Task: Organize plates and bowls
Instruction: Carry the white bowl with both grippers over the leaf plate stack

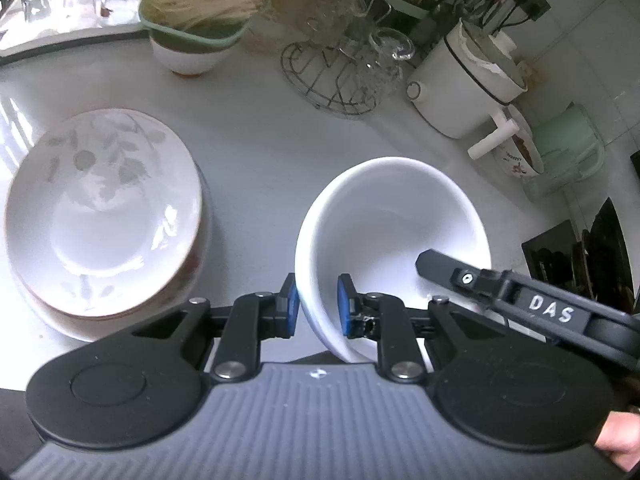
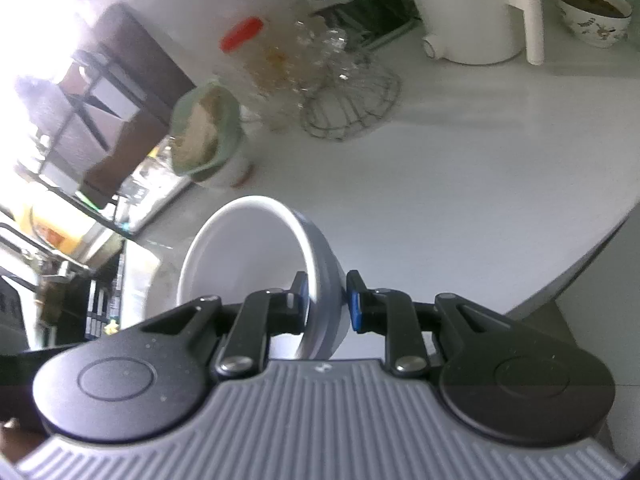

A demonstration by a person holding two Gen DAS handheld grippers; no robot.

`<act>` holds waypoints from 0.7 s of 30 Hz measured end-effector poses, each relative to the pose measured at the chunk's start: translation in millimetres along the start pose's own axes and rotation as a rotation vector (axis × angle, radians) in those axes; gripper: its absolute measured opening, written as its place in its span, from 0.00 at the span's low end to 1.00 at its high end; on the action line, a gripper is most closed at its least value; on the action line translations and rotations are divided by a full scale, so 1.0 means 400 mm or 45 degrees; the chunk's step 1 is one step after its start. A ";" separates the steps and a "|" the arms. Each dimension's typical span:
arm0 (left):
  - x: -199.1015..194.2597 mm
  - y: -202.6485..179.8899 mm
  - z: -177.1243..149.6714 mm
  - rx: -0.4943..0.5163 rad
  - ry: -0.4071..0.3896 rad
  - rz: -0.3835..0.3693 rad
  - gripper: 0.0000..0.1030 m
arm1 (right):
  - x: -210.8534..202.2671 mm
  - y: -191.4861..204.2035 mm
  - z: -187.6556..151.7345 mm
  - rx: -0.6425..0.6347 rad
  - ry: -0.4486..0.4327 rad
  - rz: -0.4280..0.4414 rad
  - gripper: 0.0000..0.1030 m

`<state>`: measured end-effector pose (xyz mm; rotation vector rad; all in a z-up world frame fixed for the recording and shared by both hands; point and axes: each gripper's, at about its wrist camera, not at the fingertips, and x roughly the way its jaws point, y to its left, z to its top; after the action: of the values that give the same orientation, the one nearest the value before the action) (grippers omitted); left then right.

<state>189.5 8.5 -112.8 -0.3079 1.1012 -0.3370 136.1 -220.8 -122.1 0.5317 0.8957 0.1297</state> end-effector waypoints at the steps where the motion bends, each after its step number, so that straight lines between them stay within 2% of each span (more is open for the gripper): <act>1: -0.013 0.005 0.000 -0.001 -0.006 -0.007 0.22 | -0.008 0.006 -0.003 0.007 -0.013 0.015 0.23; 9: -0.112 0.035 0.003 0.029 -0.062 0.057 0.22 | -0.027 0.075 -0.012 0.000 -0.059 0.110 0.23; 15: -0.154 0.084 0.014 -0.019 -0.064 0.102 0.22 | -0.009 0.125 -0.017 -0.019 -0.021 0.158 0.23; 21: -0.155 0.149 0.038 -0.049 -0.042 0.124 0.22 | 0.040 0.177 -0.017 -0.028 0.022 0.178 0.23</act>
<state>184.2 89.2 -80.0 -0.2918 1.0874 -0.2237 148.7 -151.8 -101.9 0.5730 0.8725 0.2710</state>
